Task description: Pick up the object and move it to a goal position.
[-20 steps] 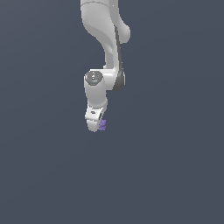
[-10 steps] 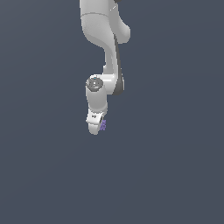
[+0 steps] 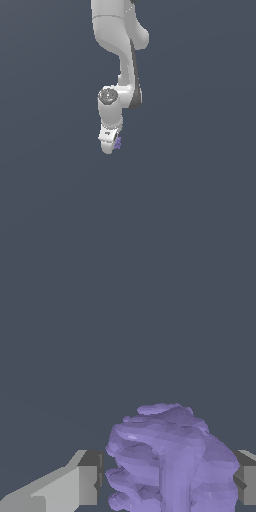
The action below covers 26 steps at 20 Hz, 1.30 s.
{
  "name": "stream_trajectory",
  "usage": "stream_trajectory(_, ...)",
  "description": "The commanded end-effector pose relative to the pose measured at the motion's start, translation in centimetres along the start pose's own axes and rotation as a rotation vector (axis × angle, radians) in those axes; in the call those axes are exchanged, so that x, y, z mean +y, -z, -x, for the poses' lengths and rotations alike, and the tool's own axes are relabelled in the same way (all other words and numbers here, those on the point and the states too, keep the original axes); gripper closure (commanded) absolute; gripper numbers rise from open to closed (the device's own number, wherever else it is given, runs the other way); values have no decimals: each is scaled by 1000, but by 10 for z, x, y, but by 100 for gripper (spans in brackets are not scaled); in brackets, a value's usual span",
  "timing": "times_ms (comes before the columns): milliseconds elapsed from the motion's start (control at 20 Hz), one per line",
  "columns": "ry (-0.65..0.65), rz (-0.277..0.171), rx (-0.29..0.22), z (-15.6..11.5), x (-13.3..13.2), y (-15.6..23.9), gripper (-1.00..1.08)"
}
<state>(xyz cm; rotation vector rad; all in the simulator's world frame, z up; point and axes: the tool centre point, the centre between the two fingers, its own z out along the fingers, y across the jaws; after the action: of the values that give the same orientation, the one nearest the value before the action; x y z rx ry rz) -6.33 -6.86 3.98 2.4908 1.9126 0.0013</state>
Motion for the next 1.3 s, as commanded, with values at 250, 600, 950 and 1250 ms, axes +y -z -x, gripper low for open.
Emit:
stream_trajectory(250,0,0,0,-4,-1,9,108)
stream_trajectory(600,0,0,-1,-20,-4,45,108)
stream_trajectory(950,2,-1,-1,-49,-9,107,108)
stream_trajectory(1250,2,-1,-1,-78,-13,172,108)
